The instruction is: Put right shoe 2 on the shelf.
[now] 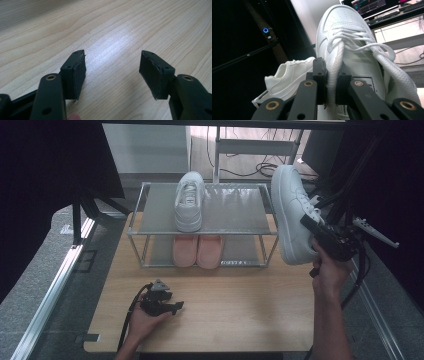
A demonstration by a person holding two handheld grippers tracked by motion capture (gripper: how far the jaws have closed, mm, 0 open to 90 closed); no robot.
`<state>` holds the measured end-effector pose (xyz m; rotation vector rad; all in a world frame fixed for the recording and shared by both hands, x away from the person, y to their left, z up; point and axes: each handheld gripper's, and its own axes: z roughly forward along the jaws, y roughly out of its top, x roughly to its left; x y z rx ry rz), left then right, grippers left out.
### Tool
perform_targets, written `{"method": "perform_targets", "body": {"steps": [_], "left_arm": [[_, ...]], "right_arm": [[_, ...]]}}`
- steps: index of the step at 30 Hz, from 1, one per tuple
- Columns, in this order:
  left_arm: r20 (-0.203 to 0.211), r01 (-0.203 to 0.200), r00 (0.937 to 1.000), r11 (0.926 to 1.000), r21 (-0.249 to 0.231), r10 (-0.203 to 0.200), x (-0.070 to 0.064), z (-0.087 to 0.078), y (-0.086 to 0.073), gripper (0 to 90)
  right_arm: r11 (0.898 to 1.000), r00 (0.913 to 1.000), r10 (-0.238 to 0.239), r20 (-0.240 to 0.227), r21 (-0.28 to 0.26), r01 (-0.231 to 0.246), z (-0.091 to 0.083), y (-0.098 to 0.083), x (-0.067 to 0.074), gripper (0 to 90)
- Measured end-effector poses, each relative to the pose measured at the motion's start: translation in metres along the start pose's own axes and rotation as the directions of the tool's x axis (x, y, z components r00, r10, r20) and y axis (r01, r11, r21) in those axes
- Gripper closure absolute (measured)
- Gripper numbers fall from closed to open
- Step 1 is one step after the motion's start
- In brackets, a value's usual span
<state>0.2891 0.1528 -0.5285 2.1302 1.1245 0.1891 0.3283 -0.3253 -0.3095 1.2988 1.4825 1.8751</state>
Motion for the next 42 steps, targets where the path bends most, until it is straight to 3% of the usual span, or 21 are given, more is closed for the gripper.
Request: {"method": "perform_targets", "body": {"steps": [21,34,42], "left_arm": [[0.005,-0.003,1.0000,1.0000,0.002,0.003,0.001,0.000,0.000,38.7],[0.006,-0.002,1.0000,1.0000,0.004,0.002,0.001,0.000,0.000,38.8],[0.004,0.005,1.0000,1.0000,0.002,-0.005,0.001,-0.001,0.000,38.8]], "right_arm": [[0.999,0.9995,-0.020,-0.024,0.047,0.021,0.064,0.003,0.036,82.9],[0.996,0.9994,-0.030,-0.015,0.086,0.031,0.088,-0.001,0.044,82.9],[0.993,0.9987,-0.050,-0.002,0.105,0.050,0.106,-0.001,0.056,82.9]]}}
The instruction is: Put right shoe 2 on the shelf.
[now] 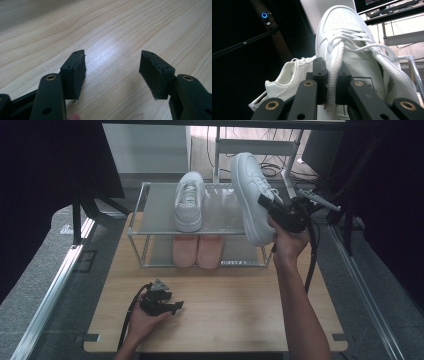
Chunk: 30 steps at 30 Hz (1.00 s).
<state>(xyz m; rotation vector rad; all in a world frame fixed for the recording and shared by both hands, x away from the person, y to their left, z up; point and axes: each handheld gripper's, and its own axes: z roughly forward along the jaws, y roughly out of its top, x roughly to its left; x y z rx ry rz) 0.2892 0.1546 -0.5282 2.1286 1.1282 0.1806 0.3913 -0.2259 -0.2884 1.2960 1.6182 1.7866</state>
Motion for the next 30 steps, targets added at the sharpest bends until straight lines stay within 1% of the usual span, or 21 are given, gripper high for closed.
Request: {"method": "perform_targets", "body": {"steps": [7,15,16,23,25,30], "left_arm": [[0.002,-0.003,1.0000,1.0000,-0.004,0.003,0.001,-0.001,0.000,38.7],[0.003,-0.003,1.0000,1.0000,-0.004,0.003,0.001,-0.001,0.000,38.8],[0.003,-0.003,1.0000,1.0000,-0.004,0.003,0.001,-0.001,0.000,38.8],[0.003,0.011,0.9999,0.9999,-0.012,-0.011,0.001,-0.001,0.000,38.7],[0.003,0.003,1.0000,0.9999,-0.010,-0.003,0.002,-0.001,0.000,38.7],[0.003,0.007,1.0000,0.9999,-0.010,-0.007,0.002,0.000,-0.001,38.7]], "right_arm": [[1.000,1.0000,-0.003,0.009,0.015,0.002,0.014,0.002,0.009,82.7],[1.000,0.9997,-0.003,0.022,0.024,0.003,0.030,0.003,0.015,82.6],[1.000,0.9997,0.004,0.022,0.027,-0.005,0.033,0.003,0.015,82.6],[0.999,0.9994,0.013,0.033,0.031,-0.014,0.049,0.001,0.018,82.4],[0.999,0.9993,0.014,0.033,0.030,-0.015,0.053,0.001,0.020,82.4],[0.999,0.9989,0.023,0.041,0.034,-0.024,0.063,0.002,0.023,82.3]]}}
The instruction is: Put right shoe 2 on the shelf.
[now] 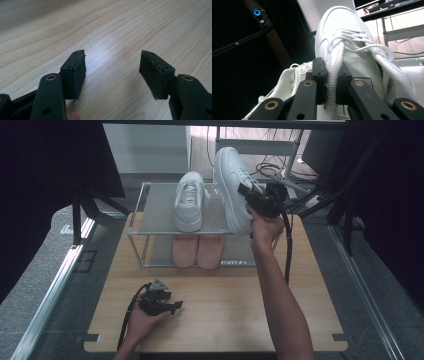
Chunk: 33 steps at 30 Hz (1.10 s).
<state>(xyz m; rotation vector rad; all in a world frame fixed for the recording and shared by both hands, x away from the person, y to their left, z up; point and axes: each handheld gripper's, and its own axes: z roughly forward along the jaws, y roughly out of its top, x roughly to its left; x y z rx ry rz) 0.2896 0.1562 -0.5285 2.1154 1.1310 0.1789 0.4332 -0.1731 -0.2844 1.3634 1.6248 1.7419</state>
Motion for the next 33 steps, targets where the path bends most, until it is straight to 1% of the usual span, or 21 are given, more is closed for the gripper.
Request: {"method": "perform_targets", "body": {"steps": [1,6,9,13,17,22,24,26,28,33], "left_arm": [[0.001,-0.005,1.0000,1.0000,-0.001,0.005,0.000,0.000,0.000,38.7],[0.001,-0.003,1.0000,1.0000,-0.003,0.003,0.001,-0.001,0.000,38.7],[0.001,-0.003,1.0000,1.0000,-0.005,0.003,0.001,-0.001,0.000,38.7],[0.002,-0.004,1.0000,1.0000,-0.006,0.004,0.001,-0.001,0.000,38.7],[0.001,0.001,1.0000,1.0000,-0.007,-0.001,0.001,-0.002,0.000,38.7],[0.002,-0.008,1.0000,1.0000,-0.004,0.008,0.001,-0.001,0.000,38.7],[0.001,-0.010,0.9999,0.9999,-0.003,0.010,0.000,-0.001,0.000,38.7],[0.001,-0.010,0.9999,0.9999,-0.003,0.010,0.000,-0.001,0.000,38.7],[0.000,-0.015,0.9999,0.9999,0.000,0.015,0.001,-0.001,0.000,38.7],[0.000,-0.010,0.9999,0.9999,-0.003,0.010,0.001,-0.001,0.000,38.7]], "right_arm": [[1.000,1.0000,0.000,0.004,-0.001,0.000,0.002,0.000,0.000,82.3],[1.000,0.9997,0.018,0.017,0.008,-0.019,0.014,-0.002,0.001,81.9],[1.000,0.9994,0.008,0.035,0.016,-0.009,0.019,-0.001,0.002,81.7],[0.999,0.9987,0.025,0.044,0.024,-0.026,0.028,0.000,0.001,81.4],[0.999,0.9978,0.022,0.063,0.033,-0.024,0.033,0.001,0.000,80.1],[0.999,0.9975,0.032,0.063,0.035,-0.034,0.035,0.002,-0.004,78.3],[0.999,0.9974,0.024,0.067,0.041,-0.027,0.037,0.001,-0.005,78.0],[0.998,0.9970,0.034,0.069,0.050,-0.038,0.040,0.002,-0.006,77.6],[0.998,0.9963,0.033,0.079,0.059,-0.038,0.042,0.003,-0.007,77.4],[0.993,0.9945,0.011,0.104,0.114,-0.023,0.050,0.007,-0.006,76.2]]}}
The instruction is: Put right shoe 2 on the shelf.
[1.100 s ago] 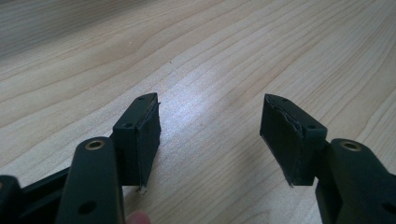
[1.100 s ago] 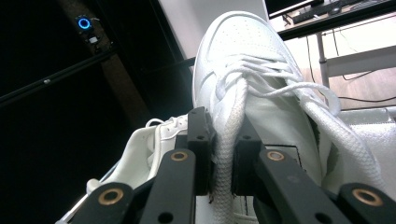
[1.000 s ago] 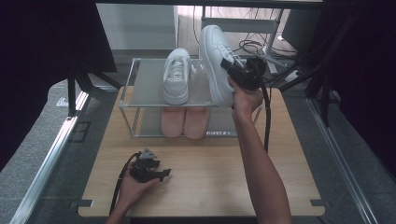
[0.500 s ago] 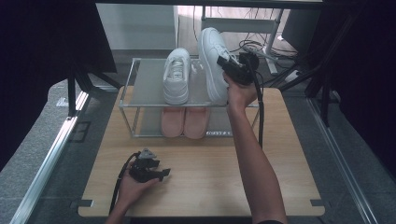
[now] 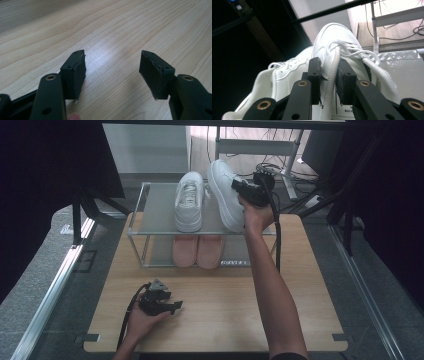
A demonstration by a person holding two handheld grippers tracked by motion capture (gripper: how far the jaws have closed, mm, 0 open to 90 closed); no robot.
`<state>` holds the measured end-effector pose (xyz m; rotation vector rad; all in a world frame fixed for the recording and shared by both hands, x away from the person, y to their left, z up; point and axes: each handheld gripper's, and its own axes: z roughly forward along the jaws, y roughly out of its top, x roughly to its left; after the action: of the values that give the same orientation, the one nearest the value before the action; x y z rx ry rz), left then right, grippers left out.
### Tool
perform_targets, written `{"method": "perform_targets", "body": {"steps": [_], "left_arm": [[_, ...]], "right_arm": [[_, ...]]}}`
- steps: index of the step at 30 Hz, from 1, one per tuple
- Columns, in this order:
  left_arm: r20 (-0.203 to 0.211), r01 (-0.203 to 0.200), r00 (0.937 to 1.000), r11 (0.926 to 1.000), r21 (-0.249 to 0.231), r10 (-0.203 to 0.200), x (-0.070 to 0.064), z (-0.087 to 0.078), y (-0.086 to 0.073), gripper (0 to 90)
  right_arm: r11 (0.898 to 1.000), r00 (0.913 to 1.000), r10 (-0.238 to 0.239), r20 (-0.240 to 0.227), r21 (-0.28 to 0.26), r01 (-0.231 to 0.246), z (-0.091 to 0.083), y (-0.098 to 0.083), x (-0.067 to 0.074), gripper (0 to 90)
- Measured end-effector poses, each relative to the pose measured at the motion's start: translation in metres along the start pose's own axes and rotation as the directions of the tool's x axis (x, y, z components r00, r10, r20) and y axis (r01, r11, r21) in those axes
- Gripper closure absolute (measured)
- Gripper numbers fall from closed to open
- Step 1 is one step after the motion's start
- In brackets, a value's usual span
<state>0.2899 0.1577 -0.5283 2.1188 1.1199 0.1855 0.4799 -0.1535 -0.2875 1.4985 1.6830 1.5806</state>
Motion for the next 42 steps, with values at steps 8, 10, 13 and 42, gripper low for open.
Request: {"method": "perform_targets", "body": {"steps": [8,10,13,42], "left_arm": [[-0.001,0.003,1.0000,1.0000,-0.006,-0.003,0.001,-0.002,0.000,38.7],[-0.003,0.003,1.0000,1.0000,-0.006,-0.003,0.001,-0.002,0.000,38.7],[-0.001,0.002,1.0000,1.0000,-0.005,-0.002,0.001,-0.002,0.000,38.7],[-0.004,-0.005,1.0000,1.0000,0.005,0.005,-0.002,0.001,0.000,38.7]], "right_arm": [[0.997,0.9986,-0.042,0.032,0.069,0.039,0.011,0.005,0.004,72.3],[0.998,0.9990,-0.030,0.032,0.064,0.028,0.012,0.004,0.003,72.2],[0.999,0.9989,-0.037,0.027,0.041,0.036,0.010,0.002,0.002,72.8],[0.992,0.9840,-0.120,-0.132,0.016,0.123,-0.034,-0.015,-0.017,86.8]]}}
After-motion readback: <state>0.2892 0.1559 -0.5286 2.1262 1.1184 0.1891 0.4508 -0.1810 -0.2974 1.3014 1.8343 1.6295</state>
